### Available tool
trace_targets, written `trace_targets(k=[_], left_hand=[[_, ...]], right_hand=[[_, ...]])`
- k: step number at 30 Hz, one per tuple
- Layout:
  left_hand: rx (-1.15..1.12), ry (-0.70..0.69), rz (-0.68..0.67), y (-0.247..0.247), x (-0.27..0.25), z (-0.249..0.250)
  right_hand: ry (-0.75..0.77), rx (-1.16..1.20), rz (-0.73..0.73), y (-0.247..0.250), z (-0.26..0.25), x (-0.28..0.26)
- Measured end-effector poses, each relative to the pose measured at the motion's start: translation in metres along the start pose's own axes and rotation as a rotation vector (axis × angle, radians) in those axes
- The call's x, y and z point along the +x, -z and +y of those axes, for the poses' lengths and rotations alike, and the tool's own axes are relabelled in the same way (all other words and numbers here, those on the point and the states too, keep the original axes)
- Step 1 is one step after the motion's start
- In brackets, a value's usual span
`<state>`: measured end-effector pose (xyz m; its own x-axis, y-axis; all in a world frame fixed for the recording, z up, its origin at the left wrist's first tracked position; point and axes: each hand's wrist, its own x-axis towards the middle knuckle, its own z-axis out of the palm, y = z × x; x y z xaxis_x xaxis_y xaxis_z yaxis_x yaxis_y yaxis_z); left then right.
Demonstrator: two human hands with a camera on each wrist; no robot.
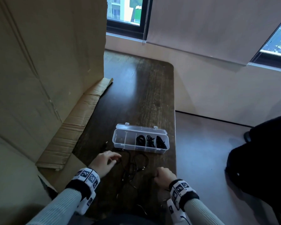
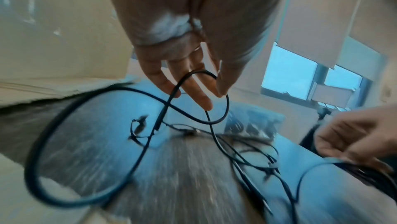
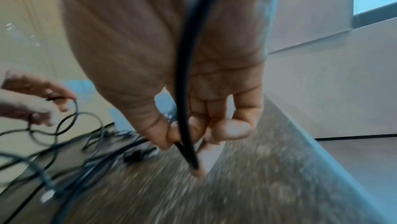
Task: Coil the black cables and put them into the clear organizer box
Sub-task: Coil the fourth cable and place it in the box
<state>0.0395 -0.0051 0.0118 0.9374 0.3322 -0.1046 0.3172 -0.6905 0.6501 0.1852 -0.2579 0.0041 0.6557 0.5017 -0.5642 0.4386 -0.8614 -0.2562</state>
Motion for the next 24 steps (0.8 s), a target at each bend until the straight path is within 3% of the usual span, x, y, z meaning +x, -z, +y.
trace_targets(k=[6,11,13,16,19,24], left_hand=[[-0.057,0.059,0.36,0.042,0.008,-0.016],[0.14,0.185,0.487,0.041,0.009,-0.011],[0.142,0.06,0.383,0.031,0.006,0.014],[0.045,-0.146,0.004,0.011,0.0,0.063],[0.001,-0.215,-0.278,-0.013,0.001,0.1],[0.083,-0.33,-0.523,-0.047,0.005,0.109]], right_hand=[[0.048,0.195,0.275,0.028,0.033,-0.003],[0.089,0.517,0.477,0.039,0.03,-0.017],[0.127,0.663,0.53,0.045,0.019,-0.025],[0.229,0.846,0.488,0.061,-0.009,-0.039],[0.375,0.967,0.456,0.089,-0.041,-0.064],[0.592,1.252,0.534,0.146,-0.065,-0.116]])
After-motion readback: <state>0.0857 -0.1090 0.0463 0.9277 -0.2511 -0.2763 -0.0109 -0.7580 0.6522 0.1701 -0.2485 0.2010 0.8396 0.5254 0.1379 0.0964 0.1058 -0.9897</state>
